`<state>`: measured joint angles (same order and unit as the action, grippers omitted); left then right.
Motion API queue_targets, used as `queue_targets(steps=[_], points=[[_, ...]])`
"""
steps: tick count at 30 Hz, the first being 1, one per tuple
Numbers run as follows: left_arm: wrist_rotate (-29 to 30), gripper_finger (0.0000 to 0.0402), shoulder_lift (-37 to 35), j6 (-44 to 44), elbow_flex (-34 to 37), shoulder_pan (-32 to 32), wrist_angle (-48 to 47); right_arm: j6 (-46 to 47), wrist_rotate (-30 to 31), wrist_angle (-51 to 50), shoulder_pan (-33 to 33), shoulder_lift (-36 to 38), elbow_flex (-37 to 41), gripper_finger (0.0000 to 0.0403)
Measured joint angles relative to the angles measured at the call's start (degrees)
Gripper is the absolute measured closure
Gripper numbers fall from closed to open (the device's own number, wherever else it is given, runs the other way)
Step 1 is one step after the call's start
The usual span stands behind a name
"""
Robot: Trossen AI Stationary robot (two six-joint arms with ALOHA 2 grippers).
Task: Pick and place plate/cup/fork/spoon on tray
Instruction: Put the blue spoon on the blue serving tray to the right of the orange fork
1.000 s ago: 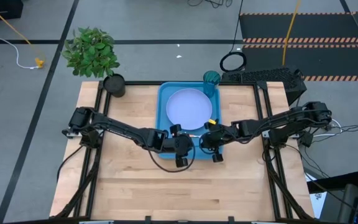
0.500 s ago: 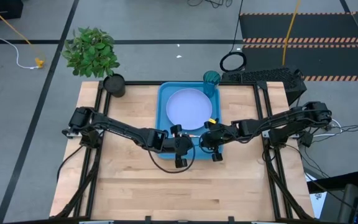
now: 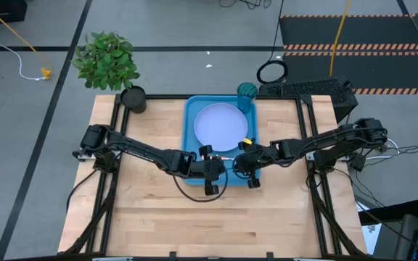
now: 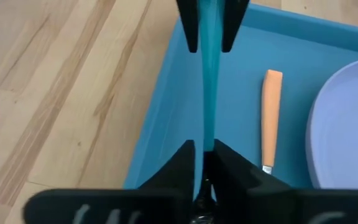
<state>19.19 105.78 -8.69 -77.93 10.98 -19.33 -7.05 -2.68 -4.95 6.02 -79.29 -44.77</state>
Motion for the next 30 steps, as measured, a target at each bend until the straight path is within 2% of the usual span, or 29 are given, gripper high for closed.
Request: queue_targets(steps=[6, 10, 17, 30], points=[[1.05, 0.0345, 0.0, 0.48, 0.0, -0.14, -0.07, -0.08, 2.36, -0.34, 0.09, 0.27, 0.0, 0.0308], [1.23, 0.0345, -0.04, 0.5, 0.0, -0.15, 0.47, -0.33, 2.3, -2.55, 0.13, 2.09, 0.0, 0.0284], [0.99, 0.0345, -0.04, 0.94, -0.01, 0.09, 0.99, 0.31, 2.61, -7.99, 0.13, 5.51, 0.01, 0.0281], [0.63, 0.0345, -0.02, 3.02, 0.04, 0.83, 8.68, 0.16, 2.77, -9.97, 0.0, 10.76, 2.4, 0.0282]])
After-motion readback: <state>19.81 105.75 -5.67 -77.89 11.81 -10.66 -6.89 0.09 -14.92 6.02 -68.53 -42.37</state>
